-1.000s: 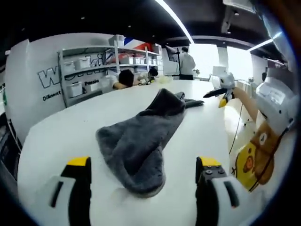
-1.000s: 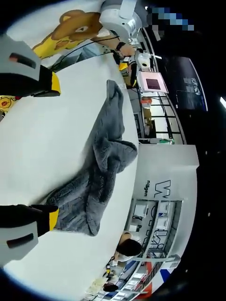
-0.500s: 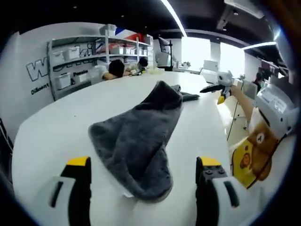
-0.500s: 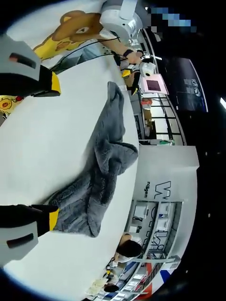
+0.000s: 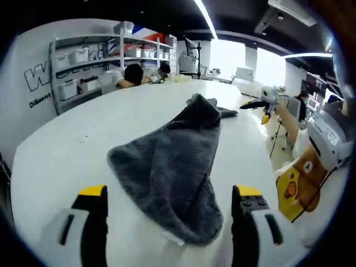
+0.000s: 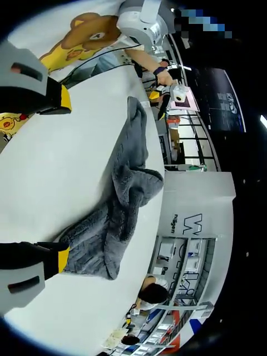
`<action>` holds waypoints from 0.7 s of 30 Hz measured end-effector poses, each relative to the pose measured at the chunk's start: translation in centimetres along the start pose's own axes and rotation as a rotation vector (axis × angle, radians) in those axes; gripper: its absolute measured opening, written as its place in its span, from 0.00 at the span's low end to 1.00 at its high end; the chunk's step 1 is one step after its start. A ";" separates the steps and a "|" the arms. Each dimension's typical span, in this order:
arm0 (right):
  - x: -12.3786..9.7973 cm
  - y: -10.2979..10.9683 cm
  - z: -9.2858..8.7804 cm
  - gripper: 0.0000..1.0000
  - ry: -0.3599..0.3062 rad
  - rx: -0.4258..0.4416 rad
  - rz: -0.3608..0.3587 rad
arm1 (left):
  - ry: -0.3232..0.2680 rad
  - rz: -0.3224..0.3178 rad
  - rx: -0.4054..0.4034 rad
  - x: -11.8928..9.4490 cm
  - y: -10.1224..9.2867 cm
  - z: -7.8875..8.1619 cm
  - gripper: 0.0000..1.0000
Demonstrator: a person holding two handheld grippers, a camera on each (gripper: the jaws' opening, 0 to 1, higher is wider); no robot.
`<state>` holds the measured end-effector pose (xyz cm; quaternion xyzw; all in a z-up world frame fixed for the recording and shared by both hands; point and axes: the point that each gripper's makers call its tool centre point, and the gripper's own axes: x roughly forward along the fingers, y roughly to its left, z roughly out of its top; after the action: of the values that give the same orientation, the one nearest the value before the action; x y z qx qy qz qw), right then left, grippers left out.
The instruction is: Fold the towel on the table until its edges align and the towel forms a compact rectangular stack.
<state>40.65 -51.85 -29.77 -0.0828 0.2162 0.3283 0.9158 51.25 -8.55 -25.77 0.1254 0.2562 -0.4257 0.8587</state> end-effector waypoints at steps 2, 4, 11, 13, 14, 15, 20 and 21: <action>0.0 0.0 0.0 0.99 0.002 -0.001 -0.001 | 0.010 -0.007 -0.001 0.3 0.4 0.1 0.98; 0.0 0.1 -0.1 0.99 0.003 0.001 0.001 | 0.028 -0.009 -0.014 0.9 1.3 0.1 0.98; 0.0 -0.2 -0.4 0.99 0.011 0.013 -0.012 | 0.079 -0.030 -0.017 3.0 2.6 0.4 0.98; 0.0 -0.3 -0.5 0.99 0.018 0.016 -0.018 | 0.088 -0.038 -0.013 3.4 2.9 0.5 0.98; 0.0 -0.3 -0.4 0.99 0.019 0.016 -0.020 | 0.094 -0.045 -0.012 3.7 3.0 0.6 0.98; 0.0 -0.2 -0.4 0.99 0.020 0.017 -0.021 | 0.099 -0.052 -0.013 4.0 3.2 0.7 0.97; -0.1 0.1 -0.4 0.99 0.027 0.010 -0.025 | 0.128 -0.106 0.005 5.4 3.7 1.1 0.98; -0.1 0.1 -0.4 0.99 0.026 0.013 -0.025 | 0.130 -0.113 0.001 5.8 4.1 1.2 0.97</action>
<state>40.37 -51.96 -30.03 -0.0839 0.2290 0.3144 0.9174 57.82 -10.48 -27.95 0.1384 0.3180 -0.4645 0.8148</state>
